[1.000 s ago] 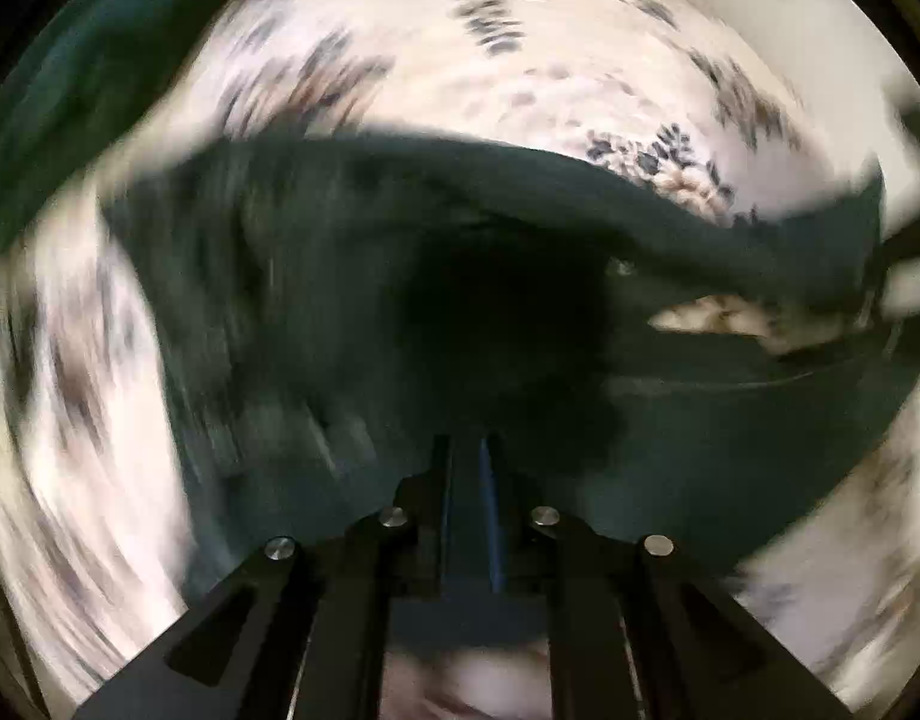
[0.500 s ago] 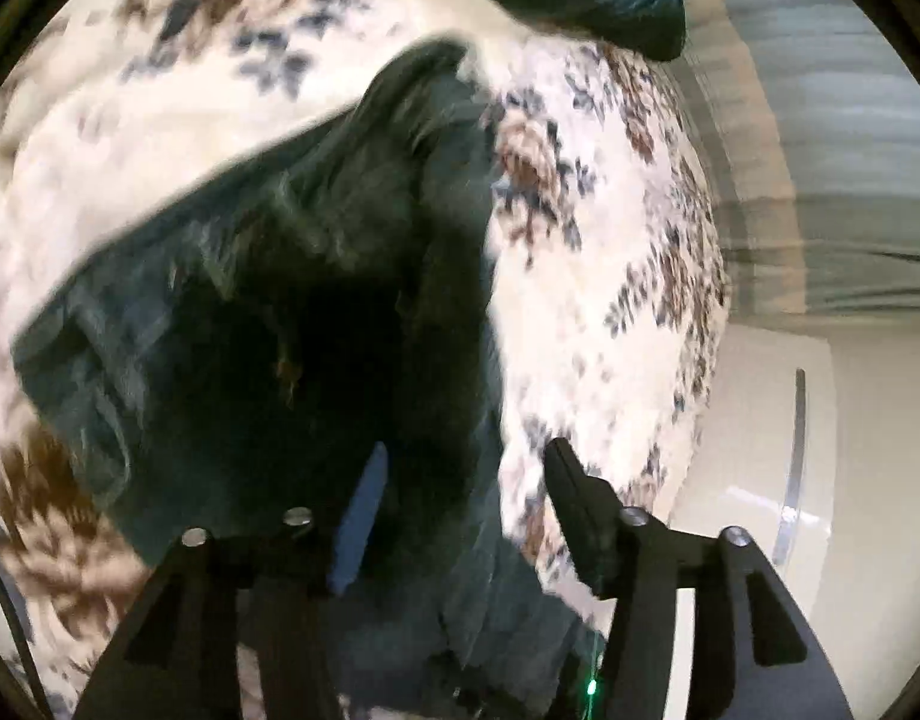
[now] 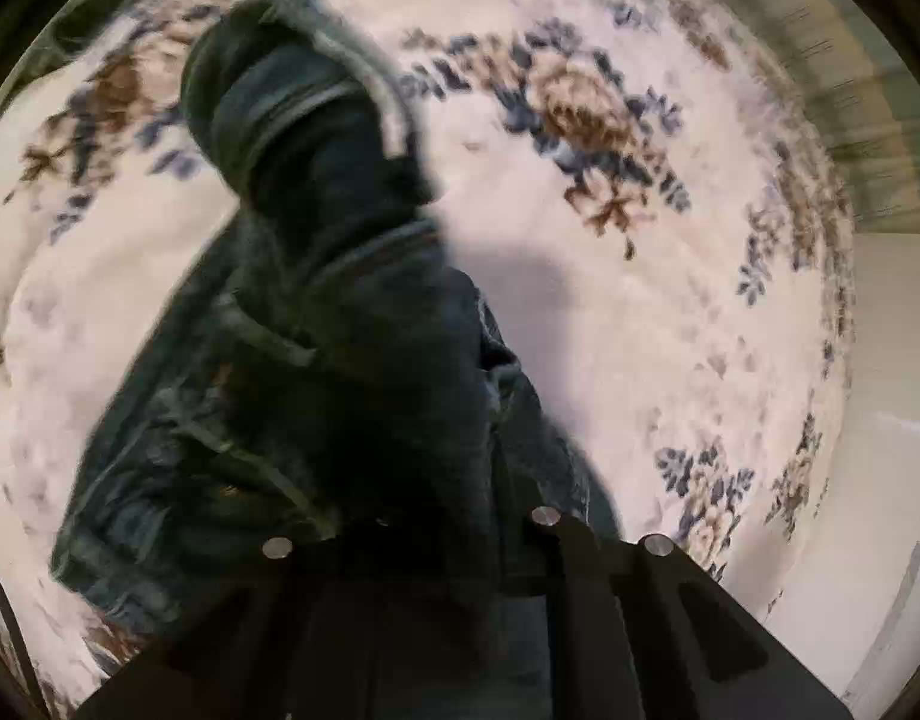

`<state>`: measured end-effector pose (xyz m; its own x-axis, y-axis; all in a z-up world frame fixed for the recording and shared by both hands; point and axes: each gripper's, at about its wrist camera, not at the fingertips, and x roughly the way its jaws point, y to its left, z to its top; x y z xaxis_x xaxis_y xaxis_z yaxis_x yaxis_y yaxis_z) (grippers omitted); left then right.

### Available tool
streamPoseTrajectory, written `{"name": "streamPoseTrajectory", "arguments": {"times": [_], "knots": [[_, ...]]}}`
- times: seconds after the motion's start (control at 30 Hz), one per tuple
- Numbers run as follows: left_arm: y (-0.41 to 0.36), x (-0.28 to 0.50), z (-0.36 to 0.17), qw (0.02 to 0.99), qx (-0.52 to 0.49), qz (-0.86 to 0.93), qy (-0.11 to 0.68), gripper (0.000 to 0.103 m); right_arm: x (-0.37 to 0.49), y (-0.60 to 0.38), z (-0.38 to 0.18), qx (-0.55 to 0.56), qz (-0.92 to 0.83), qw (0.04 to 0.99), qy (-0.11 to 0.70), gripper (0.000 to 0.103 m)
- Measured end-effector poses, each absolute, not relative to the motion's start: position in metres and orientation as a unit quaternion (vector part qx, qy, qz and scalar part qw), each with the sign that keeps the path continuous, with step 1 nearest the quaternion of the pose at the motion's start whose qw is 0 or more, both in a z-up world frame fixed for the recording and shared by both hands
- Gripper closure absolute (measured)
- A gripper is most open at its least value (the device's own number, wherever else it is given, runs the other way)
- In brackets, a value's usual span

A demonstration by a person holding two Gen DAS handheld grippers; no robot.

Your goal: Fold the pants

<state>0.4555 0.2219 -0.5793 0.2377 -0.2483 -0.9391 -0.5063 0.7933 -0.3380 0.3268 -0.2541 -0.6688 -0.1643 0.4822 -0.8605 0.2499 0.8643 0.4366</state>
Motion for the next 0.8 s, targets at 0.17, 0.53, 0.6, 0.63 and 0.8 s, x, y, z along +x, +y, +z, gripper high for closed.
{"name": "streamPoseTrajectory", "arguments": {"times": [0.17, 0.53, 0.6, 0.63, 0.8], "knots": [[0.249, 0.345, -0.565, 0.731, -0.336, 0.109, 0.584, 0.096, 0.311, -0.309, -0.618, 0.311, 0.063, 0.635, 0.705, 0.032], [0.263, 0.265, -0.629, 0.701, -0.389, 0.135, 0.583, 0.091, 0.265, -0.517, -0.606, 0.45, -0.196, 0.646, 0.584, 0.027], [0.252, 0.273, -0.627, 0.708, -0.376, 0.135, 0.582, 0.085, 0.264, -0.543, -0.622, 0.462, -0.229, 0.639, 0.571, 0.027], [0.249, 0.275, -0.626, 0.709, -0.374, 0.135, 0.582, 0.08, 0.262, -0.55, -0.63, 0.468, -0.246, 0.631, 0.567, 0.027], [0.242, 0.273, -0.625, 0.711, -0.37, 0.153, 0.578, 0.07, 0.261, -0.573, -0.669, 0.498, -0.288, 0.608, 0.547, 0.033]]}}
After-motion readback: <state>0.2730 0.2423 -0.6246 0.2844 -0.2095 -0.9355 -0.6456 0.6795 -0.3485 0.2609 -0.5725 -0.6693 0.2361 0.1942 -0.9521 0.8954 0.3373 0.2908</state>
